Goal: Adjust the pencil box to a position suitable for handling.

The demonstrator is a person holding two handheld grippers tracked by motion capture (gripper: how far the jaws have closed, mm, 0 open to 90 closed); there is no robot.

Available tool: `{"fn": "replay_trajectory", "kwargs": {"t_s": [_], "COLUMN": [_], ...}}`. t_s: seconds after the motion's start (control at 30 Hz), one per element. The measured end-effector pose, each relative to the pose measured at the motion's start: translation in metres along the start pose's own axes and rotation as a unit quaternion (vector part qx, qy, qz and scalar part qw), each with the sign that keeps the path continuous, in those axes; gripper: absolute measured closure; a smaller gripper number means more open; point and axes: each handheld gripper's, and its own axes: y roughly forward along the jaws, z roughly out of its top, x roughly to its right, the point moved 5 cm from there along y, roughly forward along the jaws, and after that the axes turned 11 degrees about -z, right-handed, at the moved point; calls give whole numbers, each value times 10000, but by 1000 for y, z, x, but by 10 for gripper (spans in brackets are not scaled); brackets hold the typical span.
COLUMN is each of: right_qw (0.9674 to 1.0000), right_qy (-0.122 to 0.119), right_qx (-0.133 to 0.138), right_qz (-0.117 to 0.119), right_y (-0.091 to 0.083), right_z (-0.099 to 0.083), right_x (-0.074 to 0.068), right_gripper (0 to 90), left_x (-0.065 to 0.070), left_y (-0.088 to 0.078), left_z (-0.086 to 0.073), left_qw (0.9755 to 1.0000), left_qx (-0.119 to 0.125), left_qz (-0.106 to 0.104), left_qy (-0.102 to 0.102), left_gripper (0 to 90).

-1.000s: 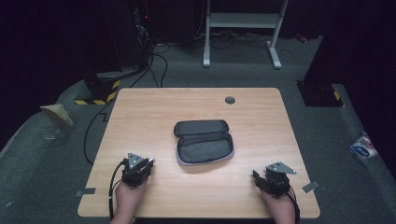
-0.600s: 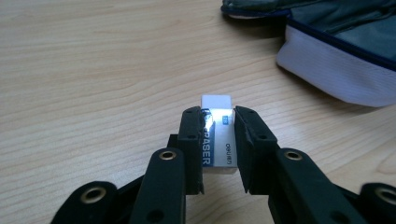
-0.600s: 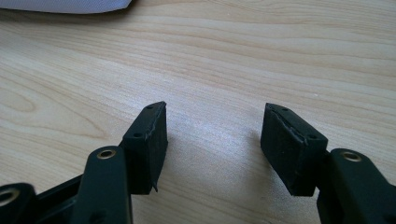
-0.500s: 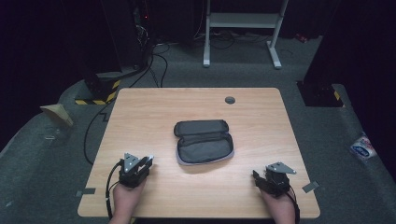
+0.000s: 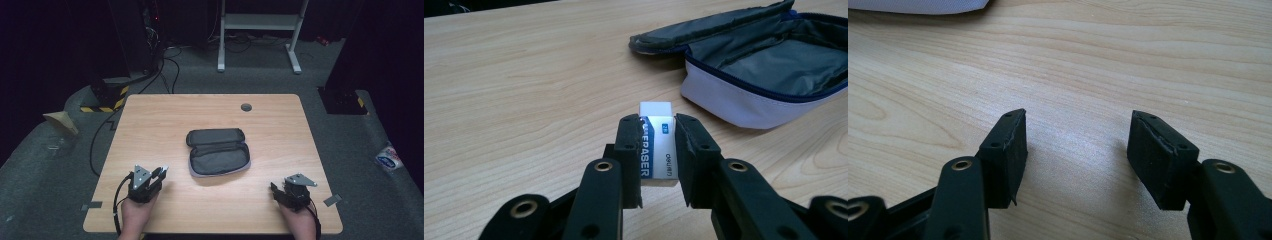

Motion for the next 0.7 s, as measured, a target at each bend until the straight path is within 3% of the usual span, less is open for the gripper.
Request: {"fn": "replay_trajectory", "kwargs": {"t_s": [0.27, 0.7], "right_qw": [10000, 10000], "right_qy": [0, 3], "right_qx": [0, 0], "right_qz": [3, 5], "right_y": [0, 0], "right_z": [0, 0], "right_x": [0, 0], "right_gripper": [408, 407], "left_x": [7, 13], "left_y": [-7, -4], "left_z": [8, 13], "left_qw": [9997, 9995], "left_qx": [199, 206], "left_qz": [-30, -139], "left_qy": [124, 179], "left_gripper": [729, 729]}}
